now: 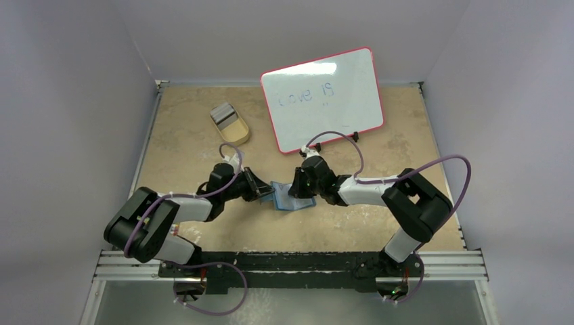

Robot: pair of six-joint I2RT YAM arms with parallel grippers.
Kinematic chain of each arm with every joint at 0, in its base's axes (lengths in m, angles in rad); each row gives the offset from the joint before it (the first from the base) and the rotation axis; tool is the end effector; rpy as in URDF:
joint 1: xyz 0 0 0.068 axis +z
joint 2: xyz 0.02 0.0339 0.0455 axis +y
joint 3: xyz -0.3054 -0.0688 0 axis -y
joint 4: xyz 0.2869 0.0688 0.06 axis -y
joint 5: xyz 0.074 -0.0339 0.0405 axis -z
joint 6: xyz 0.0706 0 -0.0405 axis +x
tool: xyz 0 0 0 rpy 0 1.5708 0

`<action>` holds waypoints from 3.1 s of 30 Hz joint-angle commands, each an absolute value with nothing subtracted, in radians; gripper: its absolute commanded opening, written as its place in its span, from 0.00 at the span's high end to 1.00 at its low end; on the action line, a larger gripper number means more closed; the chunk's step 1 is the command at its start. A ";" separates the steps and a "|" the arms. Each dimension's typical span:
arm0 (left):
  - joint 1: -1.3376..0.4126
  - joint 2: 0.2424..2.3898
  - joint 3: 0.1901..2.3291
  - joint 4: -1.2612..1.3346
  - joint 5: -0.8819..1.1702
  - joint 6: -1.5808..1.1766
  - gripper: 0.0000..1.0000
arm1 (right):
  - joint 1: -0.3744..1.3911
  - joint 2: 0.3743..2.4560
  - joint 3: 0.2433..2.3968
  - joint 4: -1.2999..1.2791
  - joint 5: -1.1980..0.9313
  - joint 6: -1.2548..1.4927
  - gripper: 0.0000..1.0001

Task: Put the credit cards into the card holder
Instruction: Turn over the card slot in the card holder.

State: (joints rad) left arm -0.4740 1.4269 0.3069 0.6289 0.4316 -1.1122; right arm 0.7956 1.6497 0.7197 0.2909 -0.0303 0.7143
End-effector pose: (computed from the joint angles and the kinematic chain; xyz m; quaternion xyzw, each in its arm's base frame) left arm 0.2330 -0.1527 0.1185 -0.1583 0.8301 -0.4866 0.2214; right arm 0.2642 0.2727 0.1376 -0.0431 0.8923 0.3176 0.3178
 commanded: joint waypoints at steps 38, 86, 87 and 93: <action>-0.500 1.247 0.439 0.325 0.343 -1.017 1.00 | 0.881 1.583 0.854 0.143 -0.034 0.678 0.37; -0.502 1.337 0.498 0.222 0.309 -0.898 1.00 | 0.904 1.488 0.959 -0.218 0.243 0.649 0.31; -0.501 1.339 0.501 0.215 0.305 -0.892 1.00 | 0.904 1.482 0.959 -0.229 0.255 0.648 0.31; -0.502 1.340 0.514 0.186 0.292 -0.869 1.00 | 0.905 1.482 1.017 -0.293 0.325 0.643 0.41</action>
State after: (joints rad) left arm -0.4946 1.3426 0.4709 0.1883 0.3058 -0.9115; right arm 0.8986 1.5040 0.9554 -0.2367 0.2462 0.6586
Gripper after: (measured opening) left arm 0.012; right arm 0.626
